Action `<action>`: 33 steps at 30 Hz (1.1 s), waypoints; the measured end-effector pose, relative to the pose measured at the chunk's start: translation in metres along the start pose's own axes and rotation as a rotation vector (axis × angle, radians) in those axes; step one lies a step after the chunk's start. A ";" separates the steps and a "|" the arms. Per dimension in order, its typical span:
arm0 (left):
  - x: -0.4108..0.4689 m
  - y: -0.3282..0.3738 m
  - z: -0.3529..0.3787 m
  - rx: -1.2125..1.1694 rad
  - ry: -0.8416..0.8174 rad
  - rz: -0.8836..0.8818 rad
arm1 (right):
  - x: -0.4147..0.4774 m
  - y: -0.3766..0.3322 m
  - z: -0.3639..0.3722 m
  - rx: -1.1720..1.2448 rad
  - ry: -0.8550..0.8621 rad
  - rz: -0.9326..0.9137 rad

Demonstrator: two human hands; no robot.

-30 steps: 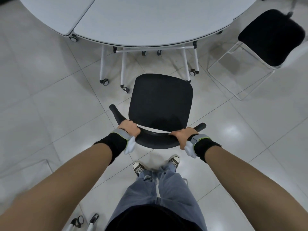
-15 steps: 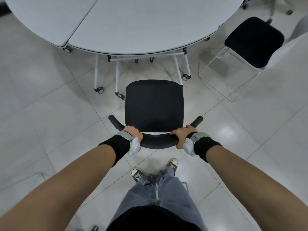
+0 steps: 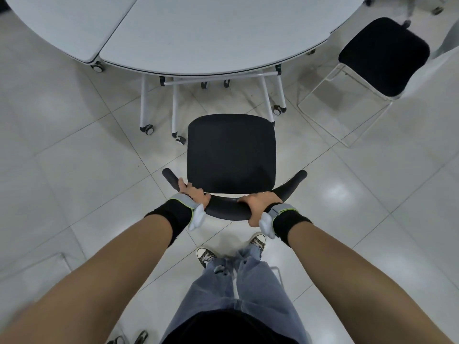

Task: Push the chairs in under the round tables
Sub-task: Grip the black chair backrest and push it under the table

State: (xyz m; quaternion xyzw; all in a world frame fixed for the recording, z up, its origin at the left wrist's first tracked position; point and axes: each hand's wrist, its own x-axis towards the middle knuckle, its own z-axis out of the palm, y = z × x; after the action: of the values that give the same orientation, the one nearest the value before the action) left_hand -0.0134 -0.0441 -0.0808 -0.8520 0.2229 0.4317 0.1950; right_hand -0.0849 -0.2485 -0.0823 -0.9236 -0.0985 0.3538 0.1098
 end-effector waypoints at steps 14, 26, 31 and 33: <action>0.018 0.022 -0.019 0.026 0.089 0.184 | 0.021 0.032 -0.015 -0.012 -0.040 -0.072; 0.034 0.017 -0.059 -0.156 0.219 0.285 | 0.048 0.074 -0.055 -0.016 -0.080 -0.112; 0.054 0.005 -0.082 -0.145 0.225 0.234 | 0.071 0.087 -0.076 -0.047 -0.059 -0.115; 0.062 -0.003 -0.093 -0.159 0.228 0.223 | 0.083 0.090 -0.086 -0.057 -0.058 -0.109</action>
State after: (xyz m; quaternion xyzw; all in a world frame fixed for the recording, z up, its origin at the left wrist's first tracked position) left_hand 0.0809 -0.1036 -0.0805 -0.8782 0.3019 0.3674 0.0513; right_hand 0.0432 -0.3245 -0.0964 -0.9089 -0.1618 0.3712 0.0997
